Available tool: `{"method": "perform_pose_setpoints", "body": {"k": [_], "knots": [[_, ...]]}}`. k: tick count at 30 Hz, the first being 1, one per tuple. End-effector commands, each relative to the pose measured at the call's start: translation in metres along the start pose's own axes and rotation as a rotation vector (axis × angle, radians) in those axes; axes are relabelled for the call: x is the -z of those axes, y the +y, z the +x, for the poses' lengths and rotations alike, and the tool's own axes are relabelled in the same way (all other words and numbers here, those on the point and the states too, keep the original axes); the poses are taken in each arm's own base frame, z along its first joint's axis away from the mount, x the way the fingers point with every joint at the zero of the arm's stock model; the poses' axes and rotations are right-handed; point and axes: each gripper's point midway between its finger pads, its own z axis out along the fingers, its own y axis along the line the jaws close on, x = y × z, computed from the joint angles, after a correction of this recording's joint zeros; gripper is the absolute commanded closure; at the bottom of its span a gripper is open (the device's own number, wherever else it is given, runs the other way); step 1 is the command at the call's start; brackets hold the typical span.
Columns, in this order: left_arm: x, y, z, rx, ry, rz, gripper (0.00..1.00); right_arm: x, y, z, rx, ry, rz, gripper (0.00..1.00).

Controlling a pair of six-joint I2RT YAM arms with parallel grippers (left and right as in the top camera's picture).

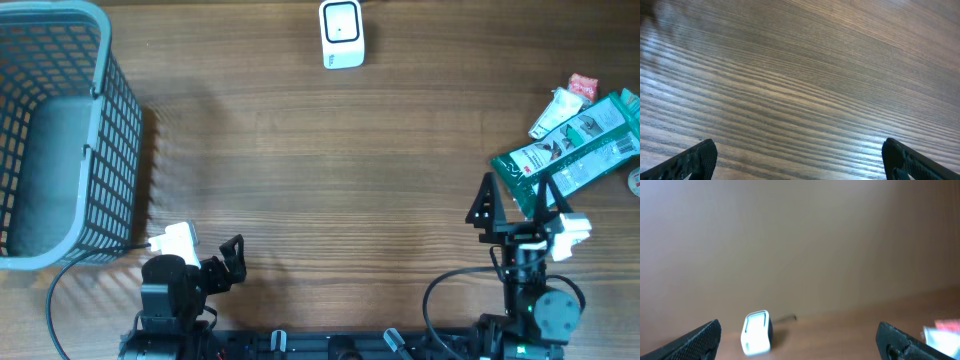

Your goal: Scan the item barcode

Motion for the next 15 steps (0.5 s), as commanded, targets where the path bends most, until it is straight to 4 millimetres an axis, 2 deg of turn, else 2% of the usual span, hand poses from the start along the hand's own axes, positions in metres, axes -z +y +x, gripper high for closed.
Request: {"method": "perform_pose_setpoints", "body": {"k": [1, 5, 10, 15], "knots": [[0.0, 0.002, -0.001, 0.011, -0.011, -0.01, 0.0, 0.001, -0.008, 0.015, 0.015, 0.044, 0.035, 0.0], [0.0, 0.002, -0.001, 0.011, -0.011, -0.01, 0.0, 0.009, -0.037, 0.051, 0.0, 0.183, 0.188, 0.0], [0.0, 0.002, -0.001, 0.011, -0.011, -0.01, 0.0, 0.007, -0.025, 0.055, 0.13, 0.207, 0.13, 0.0], [0.0, 0.002, -0.001, 0.011, -0.011, -0.01, 0.0, 0.007, -0.022, 0.056, 0.126, 0.21, 0.116, 0.0]]}}
